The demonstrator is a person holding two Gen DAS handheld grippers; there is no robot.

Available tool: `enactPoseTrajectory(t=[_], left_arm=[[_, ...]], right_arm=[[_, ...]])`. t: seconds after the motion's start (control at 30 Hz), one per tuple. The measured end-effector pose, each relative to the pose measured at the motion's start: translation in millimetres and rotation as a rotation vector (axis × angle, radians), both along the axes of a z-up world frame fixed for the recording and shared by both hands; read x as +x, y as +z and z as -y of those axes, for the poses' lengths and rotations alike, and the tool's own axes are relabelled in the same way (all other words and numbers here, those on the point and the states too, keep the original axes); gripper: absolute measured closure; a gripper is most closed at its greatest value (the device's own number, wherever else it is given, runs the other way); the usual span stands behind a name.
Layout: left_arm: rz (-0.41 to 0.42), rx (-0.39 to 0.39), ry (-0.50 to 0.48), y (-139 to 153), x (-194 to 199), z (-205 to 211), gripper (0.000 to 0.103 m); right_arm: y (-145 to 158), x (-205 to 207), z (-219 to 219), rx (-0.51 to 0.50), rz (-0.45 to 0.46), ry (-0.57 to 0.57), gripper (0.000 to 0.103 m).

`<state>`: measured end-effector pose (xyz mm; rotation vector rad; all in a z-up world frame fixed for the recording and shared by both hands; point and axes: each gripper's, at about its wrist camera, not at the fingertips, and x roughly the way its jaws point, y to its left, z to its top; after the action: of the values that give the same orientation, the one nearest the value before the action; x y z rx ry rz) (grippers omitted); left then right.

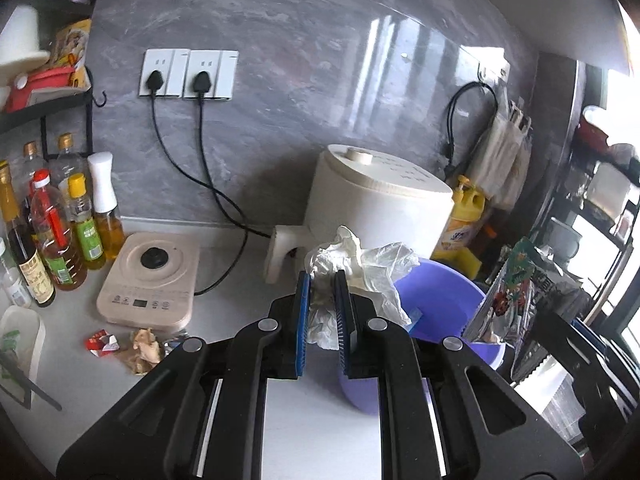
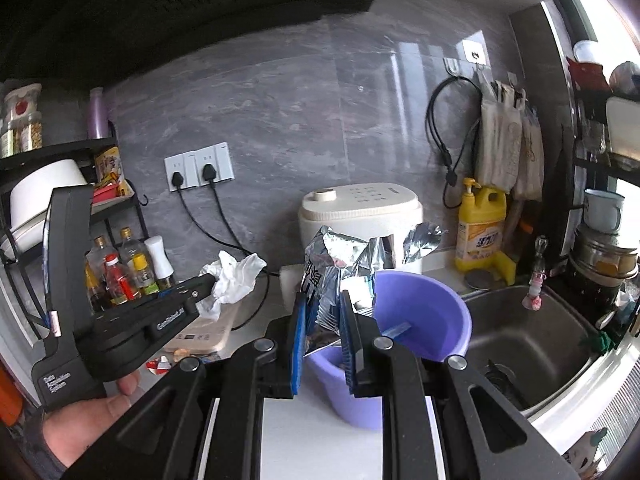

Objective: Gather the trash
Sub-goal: 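Carry the plastic bag and foil packet over the bucket and open both tools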

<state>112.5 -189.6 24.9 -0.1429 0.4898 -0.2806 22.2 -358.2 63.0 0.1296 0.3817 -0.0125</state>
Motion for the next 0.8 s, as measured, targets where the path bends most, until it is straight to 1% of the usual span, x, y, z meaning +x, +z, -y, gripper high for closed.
enactPoseTrajectory(t=[0.1,0.2,0.3,0.33,0.37,0.5,0.67,0.8], left_arm=[[-0.005,0.017,0.005,-1.7,0.2,16.4,0.090],[-0.004,0.039,0.010,-3.6,0.1,29.5,0.090],[-0.008,0.058,0.023,-5.7,1.6,38.8,0.090],[-0.010,0.063,0.027,-6.2,2.4,40.0,0.090],[-0.012,0.068,0.030,-6.7,3.3,41.9,0.090],[-0.019,0.086,0.030,-9.3,7.7,50.3,0.090],[-0.032,0.101,-0.008,-14.3,13.2,69.9,0.090],[-0.048,0.110,-0.093,-18.5,17.8,94.0,0.089]], right_arm=[[-7.4,7.9,24.0,0.030,-0.017,-0.002,0.087],[-13.1,15.4,38.9,0.046,-0.022,0.013,0.085],[-21.1,25.0,49.9,0.065,-0.032,0.038,0.076],[-24.8,29.8,53.5,0.074,-0.043,0.049,0.067],[-27.8,32.5,54.9,0.081,-0.048,0.054,0.066],[-35.9,35.2,66.1,0.104,-0.054,0.053,0.066],[-45.5,30.6,86.0,0.135,-0.071,0.014,0.066],[-51.0,24.8,100.5,0.150,-0.084,-0.027,0.066]])
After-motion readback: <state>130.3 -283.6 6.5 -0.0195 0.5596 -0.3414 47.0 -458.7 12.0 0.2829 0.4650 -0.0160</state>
